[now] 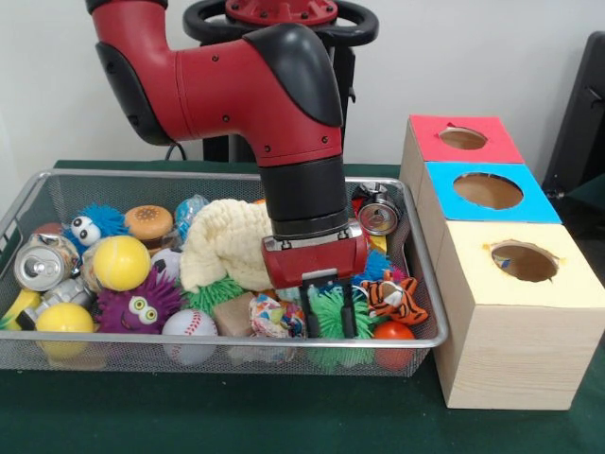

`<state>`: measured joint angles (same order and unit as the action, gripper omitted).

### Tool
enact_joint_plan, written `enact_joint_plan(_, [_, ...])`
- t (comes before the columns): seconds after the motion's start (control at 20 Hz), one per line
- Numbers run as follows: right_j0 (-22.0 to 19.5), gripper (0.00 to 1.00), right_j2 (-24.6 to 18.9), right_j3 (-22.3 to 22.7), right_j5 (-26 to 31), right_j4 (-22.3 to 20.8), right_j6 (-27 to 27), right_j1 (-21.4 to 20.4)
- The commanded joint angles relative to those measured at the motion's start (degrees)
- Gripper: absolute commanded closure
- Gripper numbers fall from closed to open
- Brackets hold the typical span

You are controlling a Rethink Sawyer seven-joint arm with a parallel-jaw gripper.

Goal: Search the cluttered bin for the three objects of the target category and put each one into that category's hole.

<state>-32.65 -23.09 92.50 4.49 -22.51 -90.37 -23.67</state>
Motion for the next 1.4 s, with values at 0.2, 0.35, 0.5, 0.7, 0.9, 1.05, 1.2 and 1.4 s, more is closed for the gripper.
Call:
enact_joint_plan(0.2, [-1.11, 1.00, 0.08, -3.95, -2.94, -1.33, -5.92, 0.48])
enact_joint_plan(0.35, [-1.34, 1.00, -0.13, -4.15, -3.13, -1.54, -5.71, 0.62])
enact_joint_plan(0.5, [-1.23, 1.00, 0.08, -4.43, -3.52, -2.14, -5.31, 0.38])
enact_joint_plan(0.7, [-1.15, 0.00, 0.29, -4.16, -4.00, -1.66, -6.12, 0.24])
enact_joint_plan(0.9, [-1.76, 0.00, -0.39, -4.15, -3.71, -1.49, -6.03, 0.37])
enact_joint_plan(1.05, [-0.90, 0.00, 1.05, -4.33, -3.65, -0.87, -6.79, 0.04])
enact_joint_plan(1.2, [-0.09, 0.00, 2.41, -4.20, -4.00, -0.15, -7.90, -0.29])
enact_joint_plan(1.4, [0.54, 0.00, 2.80, -4.43, -4.31, -0.40, -7.77, -0.53])
